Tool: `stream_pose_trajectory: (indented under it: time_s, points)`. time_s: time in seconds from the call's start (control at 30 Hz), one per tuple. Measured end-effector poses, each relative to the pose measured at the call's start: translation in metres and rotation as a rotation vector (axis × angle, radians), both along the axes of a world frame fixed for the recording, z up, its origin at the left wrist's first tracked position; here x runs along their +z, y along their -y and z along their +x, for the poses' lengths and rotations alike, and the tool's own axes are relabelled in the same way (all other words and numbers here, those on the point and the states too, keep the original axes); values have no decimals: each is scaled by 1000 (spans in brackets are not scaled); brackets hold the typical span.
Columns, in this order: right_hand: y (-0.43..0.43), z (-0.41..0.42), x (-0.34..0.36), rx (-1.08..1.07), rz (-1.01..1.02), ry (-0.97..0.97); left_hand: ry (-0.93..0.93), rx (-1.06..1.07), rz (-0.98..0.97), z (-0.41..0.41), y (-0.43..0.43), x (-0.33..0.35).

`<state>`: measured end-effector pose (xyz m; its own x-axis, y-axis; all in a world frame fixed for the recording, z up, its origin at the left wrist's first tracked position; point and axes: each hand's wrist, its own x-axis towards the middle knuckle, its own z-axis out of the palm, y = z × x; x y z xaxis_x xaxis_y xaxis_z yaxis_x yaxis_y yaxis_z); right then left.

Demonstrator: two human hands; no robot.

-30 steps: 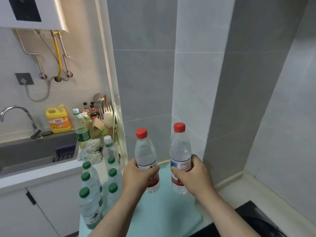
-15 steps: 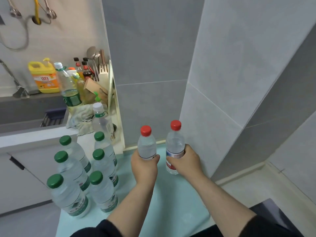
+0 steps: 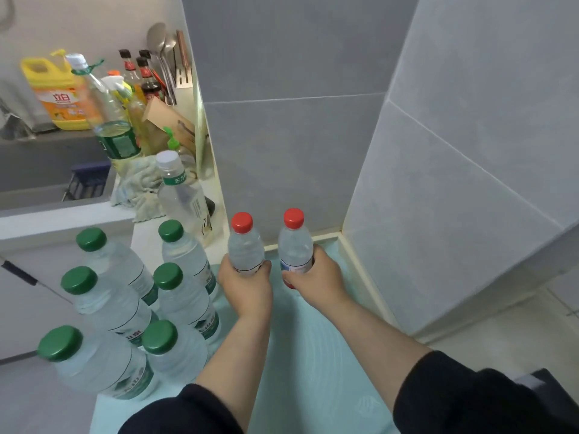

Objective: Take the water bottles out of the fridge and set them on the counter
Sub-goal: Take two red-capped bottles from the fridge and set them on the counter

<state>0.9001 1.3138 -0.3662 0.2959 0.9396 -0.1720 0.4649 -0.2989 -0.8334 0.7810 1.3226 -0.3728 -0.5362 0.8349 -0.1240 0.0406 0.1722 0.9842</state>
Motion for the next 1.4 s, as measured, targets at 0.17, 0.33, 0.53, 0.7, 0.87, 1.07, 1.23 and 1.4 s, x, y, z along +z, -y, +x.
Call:
stream_pose_trajectory:
  time_s: [0.17,0.33,0.53,0.7,0.87,1.07,1.23,1.4]
  points:
    - [-10,3,-6,14,5,-41,-20,-74,12,-7,-2,-5]
    - [-9,3,-8,48,-2,-52,7,-100,-6,-9,-2,-2]
    - [9,14,6,73,4,-111,-68,-162,62,-2,15,33]
    - [42,22,54,4,186,-136,-196,-291,263,-7,61,102]
    - [73,4,142,77,480,-82,-328,-394,423,-50,113,182]
    - [106,-70,233,320,742,-159,-547,-223,566,-135,168,269]
    - [151,-145,286,539,878,-232,-571,-55,649,-199,234,318]
    - [209,-211,320,722,1008,-278,-654,104,707,-247,317,345]
